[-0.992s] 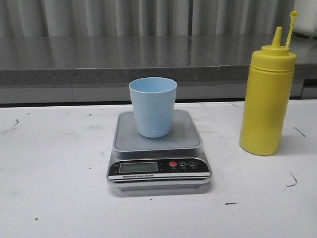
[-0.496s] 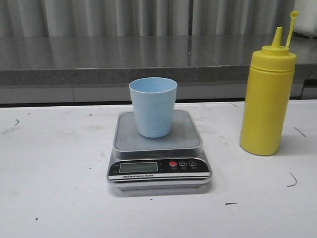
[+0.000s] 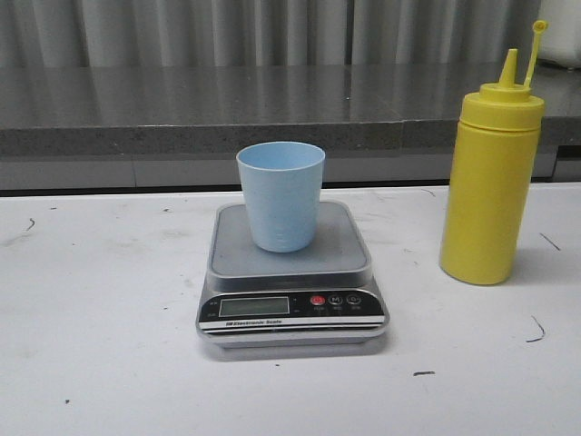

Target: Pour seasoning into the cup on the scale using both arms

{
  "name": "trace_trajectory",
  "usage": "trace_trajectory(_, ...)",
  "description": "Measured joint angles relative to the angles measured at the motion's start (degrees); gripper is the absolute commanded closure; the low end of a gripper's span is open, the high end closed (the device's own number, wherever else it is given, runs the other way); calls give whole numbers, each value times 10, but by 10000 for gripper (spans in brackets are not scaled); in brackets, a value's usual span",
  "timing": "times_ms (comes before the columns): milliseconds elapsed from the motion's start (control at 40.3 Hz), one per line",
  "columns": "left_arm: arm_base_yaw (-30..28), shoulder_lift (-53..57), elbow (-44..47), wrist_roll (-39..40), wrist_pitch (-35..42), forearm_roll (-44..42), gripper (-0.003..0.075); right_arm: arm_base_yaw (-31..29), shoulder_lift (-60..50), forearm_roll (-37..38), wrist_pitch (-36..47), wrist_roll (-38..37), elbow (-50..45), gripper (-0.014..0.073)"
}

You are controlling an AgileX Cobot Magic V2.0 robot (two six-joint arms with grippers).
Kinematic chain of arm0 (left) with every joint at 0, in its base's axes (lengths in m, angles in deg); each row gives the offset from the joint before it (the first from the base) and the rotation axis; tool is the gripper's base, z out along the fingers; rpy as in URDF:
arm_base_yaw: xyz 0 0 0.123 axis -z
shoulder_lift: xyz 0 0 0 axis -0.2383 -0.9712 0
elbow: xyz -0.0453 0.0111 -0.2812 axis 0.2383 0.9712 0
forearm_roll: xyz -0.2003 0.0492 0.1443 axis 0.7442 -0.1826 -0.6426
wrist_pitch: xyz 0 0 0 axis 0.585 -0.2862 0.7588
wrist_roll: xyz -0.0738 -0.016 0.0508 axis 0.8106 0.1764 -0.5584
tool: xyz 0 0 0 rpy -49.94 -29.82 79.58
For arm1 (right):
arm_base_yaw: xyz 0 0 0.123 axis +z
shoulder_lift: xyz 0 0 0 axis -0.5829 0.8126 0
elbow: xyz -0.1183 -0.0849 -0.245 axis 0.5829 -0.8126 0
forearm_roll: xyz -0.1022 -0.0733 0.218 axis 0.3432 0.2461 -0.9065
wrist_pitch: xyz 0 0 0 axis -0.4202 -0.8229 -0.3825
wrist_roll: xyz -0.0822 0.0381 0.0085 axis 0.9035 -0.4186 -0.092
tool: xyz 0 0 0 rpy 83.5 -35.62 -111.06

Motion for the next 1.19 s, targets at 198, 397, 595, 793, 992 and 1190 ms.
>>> trace_trajectory(198,0,0,0,0,0,0,740,0,0,1,-1,0,0,664)
trace_trajectory(397,0,0,0,0,0,0,740,0,0,1,-1,0,0,664)
trace_trajectory(595,0,0,0,0,0,0,740,0,0,1,-1,0,0,664)
trace_trajectory(793,-1,2,4,0,1,0,740,0,0,2,-1,0,0,664)
trace_trajectory(992,-54,68,55,0,2,12,740,0,0,2,-1,0,0,664)
trace_trajectory(1190,-125,161,150,0,2,51,740,0,0,2,-1,0,0,664)
